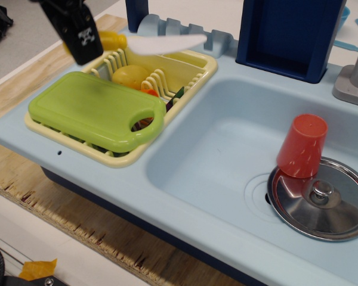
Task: Put knife on cutting board
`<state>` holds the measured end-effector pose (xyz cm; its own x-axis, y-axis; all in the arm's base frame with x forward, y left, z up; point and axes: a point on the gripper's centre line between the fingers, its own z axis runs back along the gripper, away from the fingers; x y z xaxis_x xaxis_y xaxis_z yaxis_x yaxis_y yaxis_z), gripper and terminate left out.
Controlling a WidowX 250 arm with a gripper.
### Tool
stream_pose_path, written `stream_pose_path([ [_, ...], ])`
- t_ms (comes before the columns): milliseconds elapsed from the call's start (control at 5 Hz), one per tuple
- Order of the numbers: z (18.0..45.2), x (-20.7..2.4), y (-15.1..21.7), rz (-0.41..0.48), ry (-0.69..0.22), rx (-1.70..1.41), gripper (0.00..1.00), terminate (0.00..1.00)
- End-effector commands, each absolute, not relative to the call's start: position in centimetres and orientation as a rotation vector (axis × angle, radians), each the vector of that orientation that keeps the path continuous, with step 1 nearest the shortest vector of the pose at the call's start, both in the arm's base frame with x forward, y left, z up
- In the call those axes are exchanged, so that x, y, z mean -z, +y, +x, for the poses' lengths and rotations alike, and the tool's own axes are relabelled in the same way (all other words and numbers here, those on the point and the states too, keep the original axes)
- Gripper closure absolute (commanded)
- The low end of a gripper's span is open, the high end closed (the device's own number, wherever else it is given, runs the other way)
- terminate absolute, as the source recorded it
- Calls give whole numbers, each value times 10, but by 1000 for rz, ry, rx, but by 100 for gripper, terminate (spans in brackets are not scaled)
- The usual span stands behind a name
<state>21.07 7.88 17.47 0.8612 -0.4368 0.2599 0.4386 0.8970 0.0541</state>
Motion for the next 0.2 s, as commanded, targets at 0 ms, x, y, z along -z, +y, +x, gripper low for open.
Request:
stream_pose_path([
  [0,182,-178,78,0,-271,376,100,100],
])
